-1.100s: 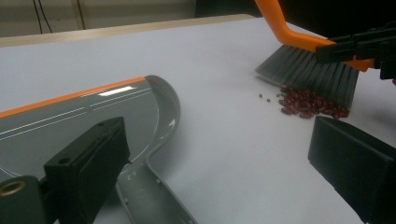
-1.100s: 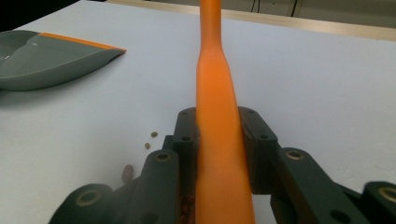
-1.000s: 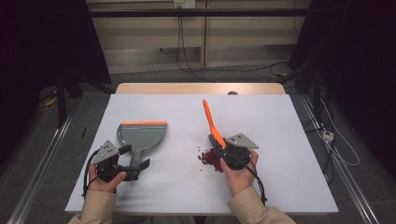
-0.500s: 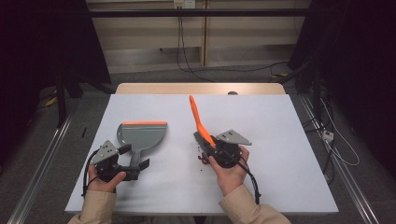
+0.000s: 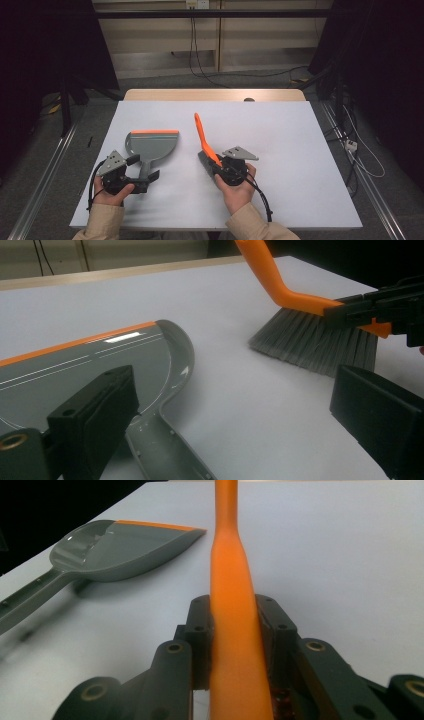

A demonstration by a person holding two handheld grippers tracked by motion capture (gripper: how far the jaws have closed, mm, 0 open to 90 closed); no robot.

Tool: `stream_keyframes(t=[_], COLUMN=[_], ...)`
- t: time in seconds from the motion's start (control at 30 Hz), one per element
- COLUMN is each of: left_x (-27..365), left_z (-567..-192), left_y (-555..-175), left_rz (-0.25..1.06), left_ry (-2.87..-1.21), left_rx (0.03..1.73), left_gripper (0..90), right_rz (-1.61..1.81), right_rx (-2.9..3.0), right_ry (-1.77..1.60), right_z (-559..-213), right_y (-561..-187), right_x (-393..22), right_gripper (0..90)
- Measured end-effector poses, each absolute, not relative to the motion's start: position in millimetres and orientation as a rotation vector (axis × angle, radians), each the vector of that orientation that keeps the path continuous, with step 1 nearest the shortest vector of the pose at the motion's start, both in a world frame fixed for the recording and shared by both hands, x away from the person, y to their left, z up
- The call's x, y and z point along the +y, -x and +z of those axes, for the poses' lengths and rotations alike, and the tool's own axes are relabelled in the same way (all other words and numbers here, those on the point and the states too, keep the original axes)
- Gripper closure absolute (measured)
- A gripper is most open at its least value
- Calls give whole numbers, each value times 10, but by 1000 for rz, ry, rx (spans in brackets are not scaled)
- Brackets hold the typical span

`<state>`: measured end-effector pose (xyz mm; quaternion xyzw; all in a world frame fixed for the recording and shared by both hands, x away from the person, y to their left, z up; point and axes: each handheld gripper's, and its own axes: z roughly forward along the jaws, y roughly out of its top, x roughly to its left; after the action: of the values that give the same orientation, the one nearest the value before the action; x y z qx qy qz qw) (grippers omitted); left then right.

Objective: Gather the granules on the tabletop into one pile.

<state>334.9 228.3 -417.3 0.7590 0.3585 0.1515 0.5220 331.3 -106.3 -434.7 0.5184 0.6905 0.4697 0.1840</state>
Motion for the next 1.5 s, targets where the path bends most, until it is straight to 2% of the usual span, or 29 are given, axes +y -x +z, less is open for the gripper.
stream_keyframes(t=[0.37, 0.57, 0.67, 0.8, 1.07, 1.5], left_x=[2251, 2257, 2271, 2293, 2352, 2402], left_z=[-4184, -4189, -4191, -4184, -4207, -4215], left_y=[-3357, -3364, -3369, -3373, -3388, -3370], left_rz=[360, 357, 358, 360, 365, 363], left_ry=[-1829, -1829, -1826, -1821, -1822, -1831], left_rx=[850, 850, 857, 863, 893, 924], left_gripper=[48, 48, 48, 48, 48, 48], right_rz=[1346, 1427, 1435, 1392, 1358, 1359], right_rx=[1920, 1921, 1969, 2109, 2304, 2477], right_ry=[-1482, -1370, -1251, -1075, -644, -342], right_z=[-4295, -4094, -4079, -4225, -4367, -4313], right_y=[-3303, -3430, -3586, -3862, -4161, -3965], right_x=[-1285, -1437, -1550, -1696, -1722, -1755], right_gripper=[711, 711, 711, 711, 712, 712])
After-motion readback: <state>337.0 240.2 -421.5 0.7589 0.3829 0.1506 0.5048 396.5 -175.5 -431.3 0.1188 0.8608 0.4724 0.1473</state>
